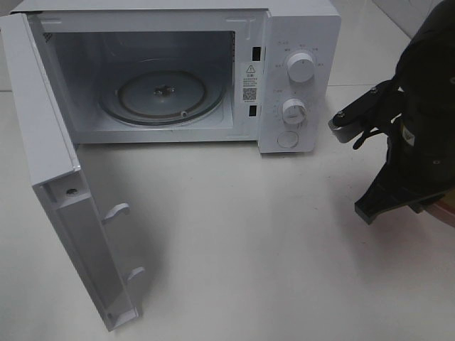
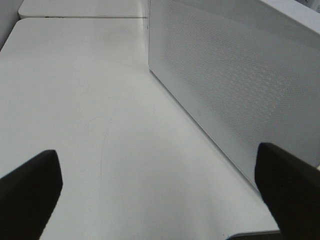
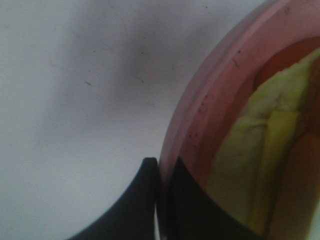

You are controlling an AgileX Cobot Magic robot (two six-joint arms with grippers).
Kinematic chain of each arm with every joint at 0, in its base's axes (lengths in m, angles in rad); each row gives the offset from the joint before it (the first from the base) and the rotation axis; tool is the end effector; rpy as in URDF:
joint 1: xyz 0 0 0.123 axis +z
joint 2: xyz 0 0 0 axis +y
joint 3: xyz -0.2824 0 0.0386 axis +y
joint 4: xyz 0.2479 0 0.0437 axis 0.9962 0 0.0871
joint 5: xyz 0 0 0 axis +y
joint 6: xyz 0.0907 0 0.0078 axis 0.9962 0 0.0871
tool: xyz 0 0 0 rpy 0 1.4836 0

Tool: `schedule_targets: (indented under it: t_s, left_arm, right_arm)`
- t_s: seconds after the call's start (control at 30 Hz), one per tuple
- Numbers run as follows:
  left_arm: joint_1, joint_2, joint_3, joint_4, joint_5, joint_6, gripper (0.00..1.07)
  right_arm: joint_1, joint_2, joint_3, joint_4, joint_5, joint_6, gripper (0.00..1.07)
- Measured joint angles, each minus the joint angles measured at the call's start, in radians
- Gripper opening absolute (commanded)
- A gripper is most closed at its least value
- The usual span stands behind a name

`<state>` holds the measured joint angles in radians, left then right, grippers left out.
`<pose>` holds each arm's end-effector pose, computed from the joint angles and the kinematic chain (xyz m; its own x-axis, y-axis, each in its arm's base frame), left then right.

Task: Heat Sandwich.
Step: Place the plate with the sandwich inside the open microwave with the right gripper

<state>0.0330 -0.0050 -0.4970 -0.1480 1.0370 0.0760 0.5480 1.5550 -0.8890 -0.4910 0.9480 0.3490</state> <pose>-0.0044 -0.0117 0.2790 -0.4284 -0.0139 -0.9035 0.0820 0.9952 -0.0542 0.2441 0.1081 0.2035 -0.8688 -0.4798 -0.1221 -0.4070 0.8326 -0.3756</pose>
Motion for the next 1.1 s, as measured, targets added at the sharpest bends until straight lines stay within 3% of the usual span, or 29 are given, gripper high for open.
schedule_targets:
  t_s: [0.57,1.1]
  left_arm:
    - [0.0,0.0,0.0,0.0,0.0,0.0,1.01]
    - [0.0,0.0,0.0,0.0,0.0,0.0,1.01]
  right_arm:
    - [0.164,-0.184,0.122,0.032,-0.016,-0.214,0.03]
    - [0.286,-0.234,0.207,0.043,-0.107,-0.467,0.03]
